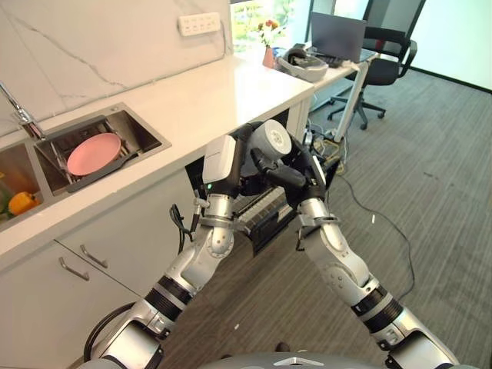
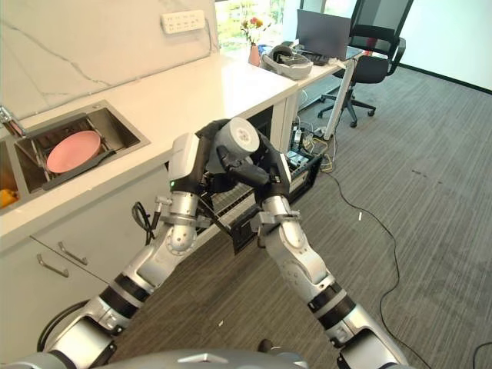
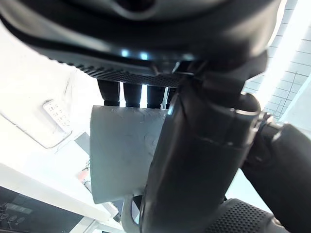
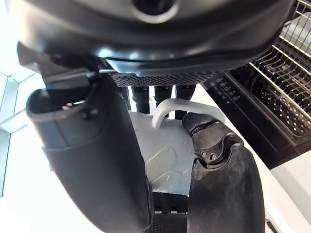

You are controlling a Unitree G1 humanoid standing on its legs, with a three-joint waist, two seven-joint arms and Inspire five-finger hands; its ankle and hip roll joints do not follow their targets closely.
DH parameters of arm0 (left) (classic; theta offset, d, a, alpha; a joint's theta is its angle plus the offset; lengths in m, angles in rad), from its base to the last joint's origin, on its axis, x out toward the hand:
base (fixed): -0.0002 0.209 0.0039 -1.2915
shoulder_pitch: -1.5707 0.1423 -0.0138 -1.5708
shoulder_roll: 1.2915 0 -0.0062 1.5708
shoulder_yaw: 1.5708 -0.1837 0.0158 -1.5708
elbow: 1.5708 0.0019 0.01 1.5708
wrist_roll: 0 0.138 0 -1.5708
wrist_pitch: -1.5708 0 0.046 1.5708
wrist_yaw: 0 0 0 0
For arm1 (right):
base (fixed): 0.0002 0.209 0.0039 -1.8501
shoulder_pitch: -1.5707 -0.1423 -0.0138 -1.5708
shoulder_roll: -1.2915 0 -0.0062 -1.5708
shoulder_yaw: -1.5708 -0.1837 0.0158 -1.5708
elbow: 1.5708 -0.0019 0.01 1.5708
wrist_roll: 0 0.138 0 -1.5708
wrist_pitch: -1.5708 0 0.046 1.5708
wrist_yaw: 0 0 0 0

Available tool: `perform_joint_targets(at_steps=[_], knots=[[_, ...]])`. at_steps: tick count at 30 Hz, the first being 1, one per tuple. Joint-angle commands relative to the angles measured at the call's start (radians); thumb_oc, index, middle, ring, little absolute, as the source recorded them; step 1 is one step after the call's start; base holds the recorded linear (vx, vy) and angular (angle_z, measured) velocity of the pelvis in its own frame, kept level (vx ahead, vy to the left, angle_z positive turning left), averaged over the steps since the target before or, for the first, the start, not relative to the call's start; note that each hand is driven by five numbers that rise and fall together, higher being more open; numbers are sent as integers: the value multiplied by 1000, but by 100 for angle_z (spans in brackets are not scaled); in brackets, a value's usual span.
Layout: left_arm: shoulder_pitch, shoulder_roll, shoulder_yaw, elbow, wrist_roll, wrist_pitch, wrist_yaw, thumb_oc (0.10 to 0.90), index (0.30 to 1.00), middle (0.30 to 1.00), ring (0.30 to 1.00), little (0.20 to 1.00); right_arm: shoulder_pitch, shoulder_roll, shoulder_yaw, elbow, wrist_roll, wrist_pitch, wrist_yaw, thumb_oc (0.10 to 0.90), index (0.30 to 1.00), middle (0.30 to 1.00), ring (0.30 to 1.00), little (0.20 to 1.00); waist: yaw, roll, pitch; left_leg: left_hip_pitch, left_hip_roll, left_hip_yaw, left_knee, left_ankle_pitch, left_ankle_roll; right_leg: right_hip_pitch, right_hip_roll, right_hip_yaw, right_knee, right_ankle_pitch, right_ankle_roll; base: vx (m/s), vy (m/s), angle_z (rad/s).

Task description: Place the dishes in the dishwasher.

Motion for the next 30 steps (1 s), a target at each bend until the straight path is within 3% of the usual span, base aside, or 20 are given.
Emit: perform_joint_targets(at_steps=[1,3,4,5,9,11,14,19,24,27,28,30], knots=[[-97,42,7,-97,68,-63,92,400,300,300,300,300,-42,88,-78,-100,63,-143,37,400,300,300,300,300,1,-59,-60,20,31,45,4,-83,-39,36,-113,29,-27,-53,161,1,3,6],[-92,51,12,-105,71,-74,87,400,300,300,300,300,-41,91,-118,-113,53,-170,23,400,300,300,300,300,-1,-56,-63,18,32,44,4,-83,-39,36,-113,28,-28,-54,160,3,3,3],[-92,51,11,-106,71,-74,87,447,371,371,371,371,-41,91,-118,-114,52,-170,22,400,300,300,300,300,0,-57,-63,18,32,44,4,-83,-39,35,-113,28,-28,-54,160,0,0,0],[-88,51,15,-109,65,-79,85,800,900,900,900,900,-40,91,-133,-120,42,-176,17,400,300,300,300,300,0,-56,-63,17,32,44,4,-83,-39,36,-113,27,-28,-55,160,0,0,0],[-44,63,40,-97,4,-105,50,800,900,900,900,900,-46,91,-246,-128,-59,-210,-41,400,300,300,300,300,-1,-50,-66,15,31,38,4,-84,-38,37,-115,23,-28,-57,161,3,5,3],[-44,64,40,-98,3,-106,50,800,900,900,900,900,-45,92,-246,-131,-63,-209,-45,400,300,300,300,300,0,-50,-66,15,31,38,4,-84,-38,37,-115,22,-28,-57,161,0,0,0],[22,68,72,-73,-48,-120,46,800,900,900,900,900,-55,71,-321,-113,-182,-208,-114,400,300,300,300,300,4,-49,-66,13,28,27,4,-85,-35,39,-116,21,-28,-61,160,1,4,4],[147,70,81,-20,-155,-147,9,800,900,900,900,900,-170,3,-348,70,-336,-145,-198,400,300,300,300,300,41,-53,-56,6,20,-1,4,-83,-28,42,-117,13,-25,-62,156,-11,-1,9],[224,101,39,36,-200,-152,-45,800,900,900,900,900,-328,-98,-282,356,-335,-59,-182,400,300,300,300,300,90,-72,-39,-17,16,-32,4,-69,-34,43,-119,-26,-24,-62,151,-24,-19,15],[244,107,38,46,-214,-153,-57,800,900,900,900,900,-373,-114,-270,446,-340,-44,-184,400,300,300,300,300,101,-74,-32,-27,15,-42,4,-65,-35,41,-119,-37,-24,-62,150,-31,-16,23],[264,113,35,58,-233,-154,-70,800,900,900,900,900,-416,-129,-262,526,-348,-29,-183,400,300,300,300,300,115,-78,-25,-37,15,-55,4,-59,-37,38,-119,-49,-23,-61,150,-31,-41,34],[329,138,26,146,-263,-153,-104,800,900,900,900,900,-538,-138,-247,848,-336,10,-162,400,300,300,300,300,183,-91,3,-84,14,-110,4,-35,-44,29,-120,-110,-27,-62,149,-45,-80,41]])
